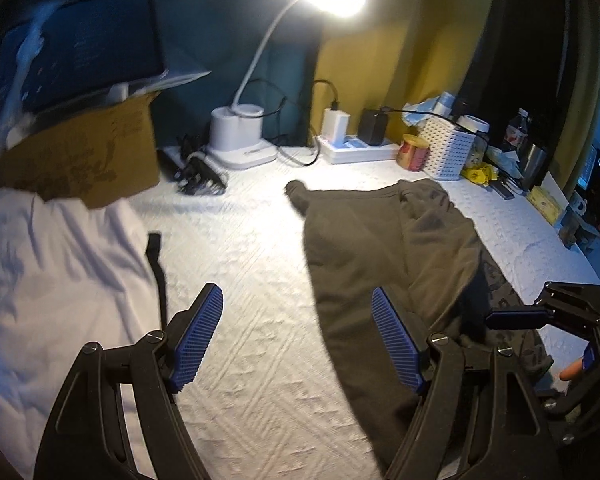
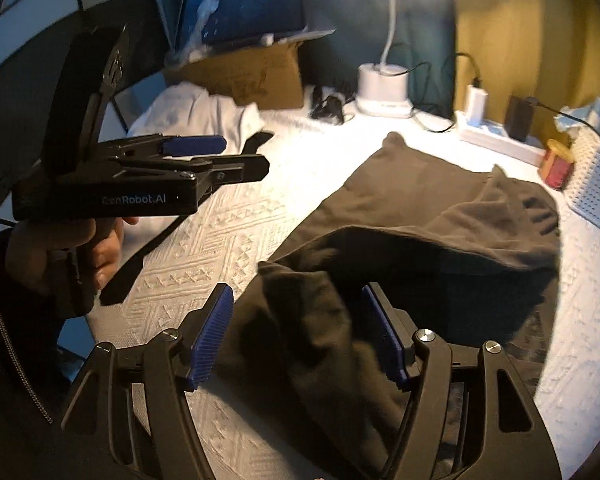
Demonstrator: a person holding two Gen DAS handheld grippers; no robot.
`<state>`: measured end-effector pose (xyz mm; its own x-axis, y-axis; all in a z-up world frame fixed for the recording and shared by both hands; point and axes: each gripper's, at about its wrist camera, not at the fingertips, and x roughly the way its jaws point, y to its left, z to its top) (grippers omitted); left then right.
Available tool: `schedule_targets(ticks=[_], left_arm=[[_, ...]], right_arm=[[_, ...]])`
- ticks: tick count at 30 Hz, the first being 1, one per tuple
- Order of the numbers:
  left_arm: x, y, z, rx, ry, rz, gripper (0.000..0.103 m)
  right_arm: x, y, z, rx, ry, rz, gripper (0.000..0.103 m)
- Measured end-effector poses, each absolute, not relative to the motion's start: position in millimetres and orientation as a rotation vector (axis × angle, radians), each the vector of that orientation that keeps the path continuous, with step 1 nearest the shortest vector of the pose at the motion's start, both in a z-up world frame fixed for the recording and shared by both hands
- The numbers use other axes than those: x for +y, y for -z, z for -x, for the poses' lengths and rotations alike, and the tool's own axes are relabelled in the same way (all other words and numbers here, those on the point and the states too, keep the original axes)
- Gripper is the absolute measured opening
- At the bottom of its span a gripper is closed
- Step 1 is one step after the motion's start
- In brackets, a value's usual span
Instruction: Fold small clothes
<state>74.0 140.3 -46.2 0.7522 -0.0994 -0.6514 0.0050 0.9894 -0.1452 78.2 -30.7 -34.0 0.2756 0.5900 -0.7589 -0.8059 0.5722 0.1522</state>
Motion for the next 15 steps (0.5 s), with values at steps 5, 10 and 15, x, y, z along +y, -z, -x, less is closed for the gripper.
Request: schedule_targets(ticks=[5,10,15], left_arm=[[109.2,32.9,-88.9,0.714,0.091,0.080,0.077],[70.6,27.2,-107.5,0.728,0.142,0.013,0.077],[30.5,31.4,-126.7,0.764,0.193,-0.063,0.077]], right_arm=[[-66.5,25.8,-94.6,0.847,-0.901,0.221,0.070],[-100.8,30.5,-119.2,0.849,-0.827,0.166,0.070],[-139.8,39.6,-144.2,0.857,-0.762,0.118,0.070]])
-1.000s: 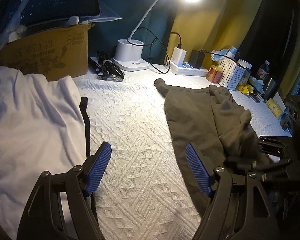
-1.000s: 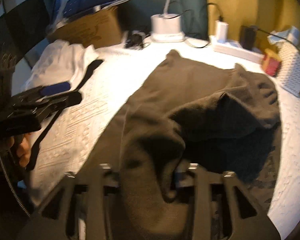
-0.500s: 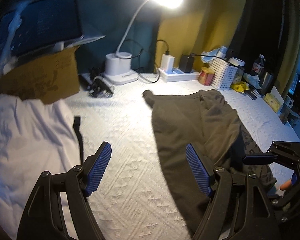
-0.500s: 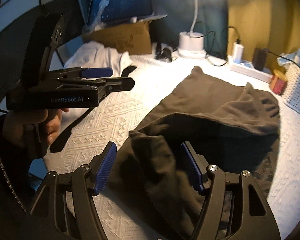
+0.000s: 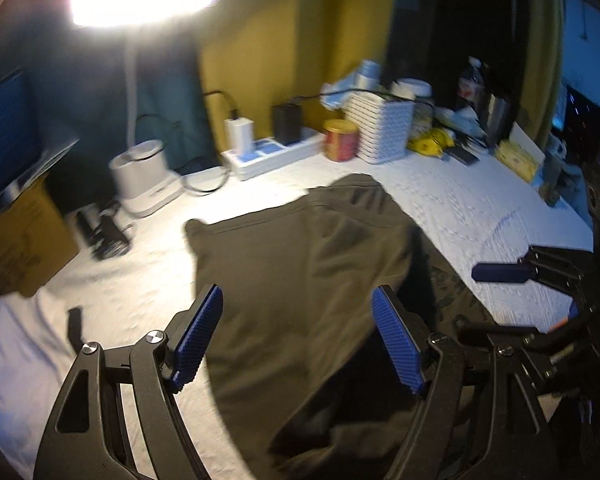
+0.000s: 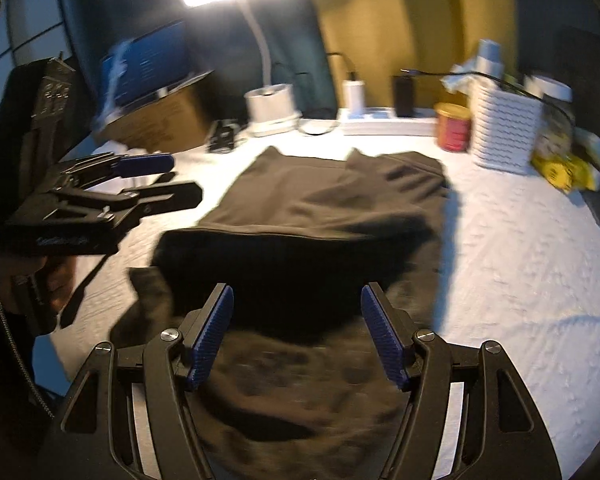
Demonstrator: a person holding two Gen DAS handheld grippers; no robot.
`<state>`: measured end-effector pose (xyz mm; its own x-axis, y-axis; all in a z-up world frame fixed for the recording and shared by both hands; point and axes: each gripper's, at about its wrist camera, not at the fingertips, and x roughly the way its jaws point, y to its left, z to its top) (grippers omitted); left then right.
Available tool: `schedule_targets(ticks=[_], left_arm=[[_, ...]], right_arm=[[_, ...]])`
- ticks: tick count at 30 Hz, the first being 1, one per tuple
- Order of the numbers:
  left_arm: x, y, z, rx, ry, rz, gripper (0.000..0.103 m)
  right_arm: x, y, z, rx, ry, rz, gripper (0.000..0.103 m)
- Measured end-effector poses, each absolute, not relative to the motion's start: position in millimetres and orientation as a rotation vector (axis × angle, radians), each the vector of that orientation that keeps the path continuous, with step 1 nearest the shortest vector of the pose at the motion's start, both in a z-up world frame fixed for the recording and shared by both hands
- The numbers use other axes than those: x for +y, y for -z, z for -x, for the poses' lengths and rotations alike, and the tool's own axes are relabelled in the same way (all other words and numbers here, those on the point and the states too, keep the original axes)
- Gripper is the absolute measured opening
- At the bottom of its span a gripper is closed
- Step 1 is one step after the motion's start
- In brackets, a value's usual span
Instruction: Fold small clothes
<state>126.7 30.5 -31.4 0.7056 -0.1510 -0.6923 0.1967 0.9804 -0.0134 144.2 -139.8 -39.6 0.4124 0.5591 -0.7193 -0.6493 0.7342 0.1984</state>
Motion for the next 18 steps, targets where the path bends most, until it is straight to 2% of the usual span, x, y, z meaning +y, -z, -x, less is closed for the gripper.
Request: schedule_targets(ticks=[12,13,14,16,18], left_arm=[[-55.4,46.9,-165.7,0.850,0.343,-0.352,0.076],[-59.7,49.0,-167.5,0.853,0.351,-0.380,0.072],[-64.2,51.4,-170.2,0.861,0.367,-0.406,0.064],[-71.4,58.1,-178.0,0.887,0.392,-0.441,0.058],[-76.5,67.9,-185.7,0.911,0.390,-0.491,0.047]], right_arm=[[-213.7,61.1,-196.0,0.876,-0.635,0.008,0.070],[-217.9,62.4,-199.1,0.877,-0.626,0.000,0.070],[-219.9,63.5,-201.1,0.878,-0.622,-0.005,0.070],[-225.3,67.0,-206.1,0.883,-0.611,-0.014,0.070],[-228.9,70.6,-210.5,0.889,-0.600,-0.021,0.070]])
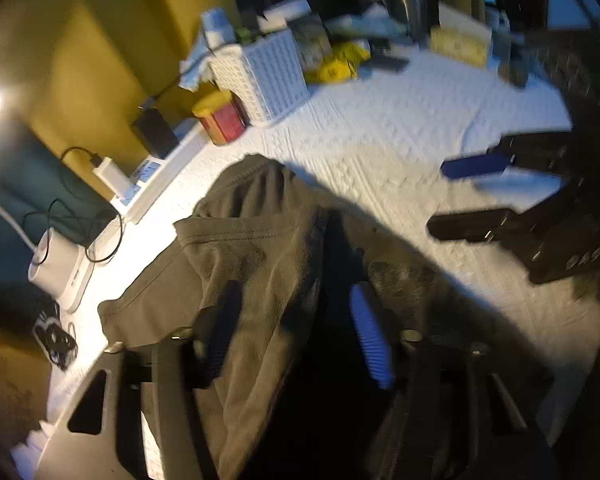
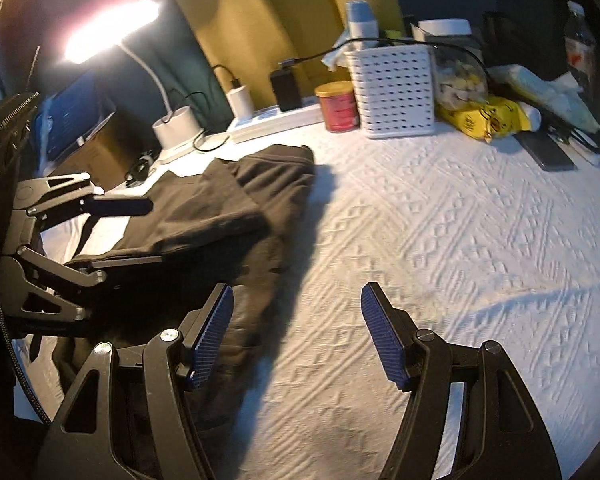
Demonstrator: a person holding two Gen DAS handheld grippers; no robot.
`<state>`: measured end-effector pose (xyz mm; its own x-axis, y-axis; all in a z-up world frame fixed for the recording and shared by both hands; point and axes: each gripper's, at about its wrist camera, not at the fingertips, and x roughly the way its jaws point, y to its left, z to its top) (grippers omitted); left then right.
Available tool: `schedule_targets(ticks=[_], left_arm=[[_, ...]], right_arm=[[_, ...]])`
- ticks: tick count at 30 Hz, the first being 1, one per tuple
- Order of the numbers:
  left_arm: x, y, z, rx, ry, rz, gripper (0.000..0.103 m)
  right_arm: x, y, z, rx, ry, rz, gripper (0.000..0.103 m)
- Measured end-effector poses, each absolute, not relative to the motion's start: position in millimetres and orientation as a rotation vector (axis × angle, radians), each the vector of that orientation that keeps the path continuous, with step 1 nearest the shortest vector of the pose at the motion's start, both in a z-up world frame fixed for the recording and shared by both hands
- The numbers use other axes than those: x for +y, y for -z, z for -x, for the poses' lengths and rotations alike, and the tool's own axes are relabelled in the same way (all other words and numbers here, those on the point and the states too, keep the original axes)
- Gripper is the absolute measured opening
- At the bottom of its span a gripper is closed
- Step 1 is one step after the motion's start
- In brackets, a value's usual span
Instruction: Fold small clothes
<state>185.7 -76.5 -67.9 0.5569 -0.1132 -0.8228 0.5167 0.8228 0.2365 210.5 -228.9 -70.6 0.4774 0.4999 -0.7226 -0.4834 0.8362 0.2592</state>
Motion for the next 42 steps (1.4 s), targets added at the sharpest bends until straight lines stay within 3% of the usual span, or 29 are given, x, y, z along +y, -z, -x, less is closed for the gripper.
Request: schedule_targets(ticks=[3,4,6,7,8,20,34,37,39,42], left_arm=[[-77.3,81.9,-196.3,0.947,0.387,-0.537,0.038],[-75.6,84.7,-199.1,0.953,0.389,-0.532,0.027],[-68.4,87.7,-203.8,0.959,0.391,-0.507,0.018],[-64.2,87.6,-205.0,0.954,0.392,-0.495,0.008],[-57.3,85.6,-206.2,0.945,0.389,-0.465,0.006],[54.0,66.6,-221.4,0.827,0.187,-0.148,0.004],[110.9,100.1,-224.3,0.848,0.136,-0.009,0.001],[113.4,105.1,-226.4,0.859,0.147,0.009,0.001],[112.7,106.6,-227.5,0.859,0.151,0.010,0.001],[113.8,101.6,-227.2,0.837,0.153,0.016,0.001]], right_arm=[[-232.2,77.0,-217.0,0.900,-0.587,-0.031,0.070],[-232.6,78.6,-219.0,0.904,-0.584,-0.033,0.070],[-232.9,81.9,-222.8,0.910,-0.577,-0.035,0.070],[-232.4,83.4,-224.4,0.914,-0.575,-0.033,0.070],[-231.8,84.6,-226.0,0.918,-0.573,-0.032,0.070],[-199.8,93.5,-252.6,0.935,-0.580,0.016,0.070],[-160.0,98.3,-327.0,0.956,-0.604,0.005,0.069],[-157.8,104.4,-342.7,0.965,-0.604,-0.025,0.050],[-156.3,104.3,-351.2,0.976,-0.629,-0.054,0.018],[-150.2,99.8,-355.9,0.957,-0.650,-0.050,0.012]])
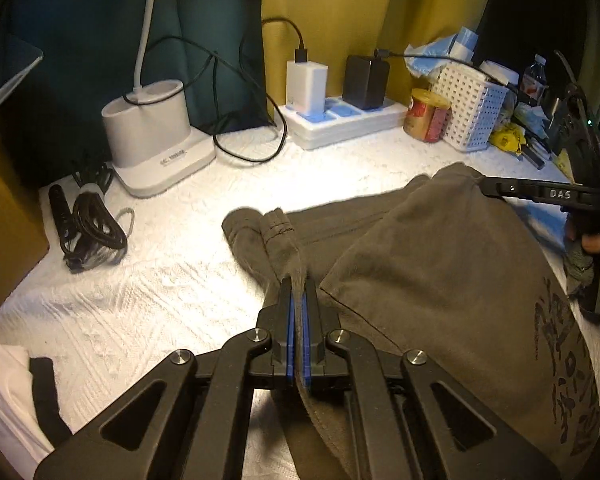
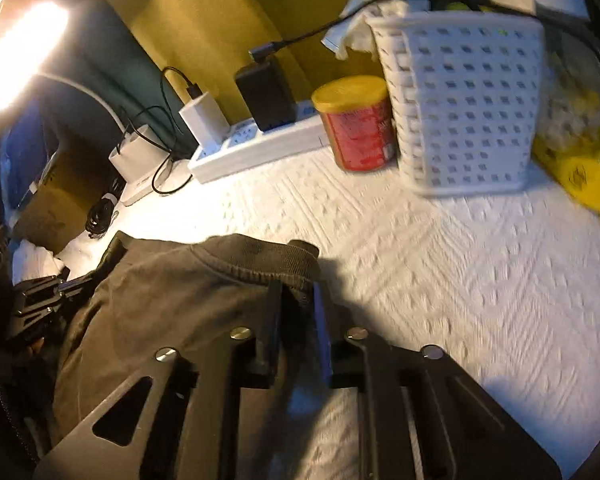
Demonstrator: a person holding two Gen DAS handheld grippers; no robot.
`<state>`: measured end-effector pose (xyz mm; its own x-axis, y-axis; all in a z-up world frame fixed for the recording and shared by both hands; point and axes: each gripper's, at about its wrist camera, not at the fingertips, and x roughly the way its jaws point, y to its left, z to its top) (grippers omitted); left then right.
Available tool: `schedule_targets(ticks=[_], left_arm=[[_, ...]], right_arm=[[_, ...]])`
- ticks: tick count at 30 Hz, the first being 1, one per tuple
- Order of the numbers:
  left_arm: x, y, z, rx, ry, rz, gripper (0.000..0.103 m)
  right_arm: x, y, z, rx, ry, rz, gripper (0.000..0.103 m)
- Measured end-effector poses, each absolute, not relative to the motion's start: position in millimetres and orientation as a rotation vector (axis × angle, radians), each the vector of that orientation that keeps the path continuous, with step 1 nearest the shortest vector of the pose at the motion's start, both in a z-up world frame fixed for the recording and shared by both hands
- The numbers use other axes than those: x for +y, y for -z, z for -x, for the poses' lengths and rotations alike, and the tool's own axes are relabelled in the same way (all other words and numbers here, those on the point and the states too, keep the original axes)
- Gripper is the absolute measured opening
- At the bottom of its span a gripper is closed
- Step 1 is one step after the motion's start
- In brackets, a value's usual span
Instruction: Fold small clothes
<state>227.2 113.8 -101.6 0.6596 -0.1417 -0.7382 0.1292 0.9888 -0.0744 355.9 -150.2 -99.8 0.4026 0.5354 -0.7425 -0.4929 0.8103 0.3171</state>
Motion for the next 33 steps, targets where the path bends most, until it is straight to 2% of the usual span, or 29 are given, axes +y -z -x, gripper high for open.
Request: schedule_targets(ticks=[8,15,22,24,26,28,32,33], left_arm=[[116.8,83.2,-228.8,0.770,0.123,-0.014,0.001],[117.3,110.8,-241.1,0.861,0.089,-0.049,0.002],[117.7,107.2,-240.3,0.890,0.037,-0.058,0.006],[118.3,105.4,-238.5,0.897,0.020,-0.048,0.010],[120.1,103.0,-234.8,0.900,0.007,-0.029,0.029],[121.1,99.4,-227.7,0.886,0.001,-0.010,0.040],[119.6,92.1,-214.1,0.866,0.005,0.018,0.041],[118.8,90.4,-210.4,0.862,0.010,0.028,0.041]], right_arm=[[-146.9,77.1,-354.8,0.865,-0.640,-0.016,0.011],[-143.5,98.3,-363.4,0.922,-0.608,-0.003,0.011],[-139.6,100.7,-362.0,0.935,-0.574,0.040,0.011],[-139.3,100.5,-359.3,0.933,-0.562,0.044,0.011],[-138.9,100.3,-355.7,0.929,-0.553,0.049,0.012],[-139.5,99.8,-351.7,0.926,-0.547,0.054,0.013],[-142.9,95.8,-340.0,0.919,-0.543,0.064,0.018],[-143.2,95.5,-337.4,0.919,-0.543,0.065,0.025]])
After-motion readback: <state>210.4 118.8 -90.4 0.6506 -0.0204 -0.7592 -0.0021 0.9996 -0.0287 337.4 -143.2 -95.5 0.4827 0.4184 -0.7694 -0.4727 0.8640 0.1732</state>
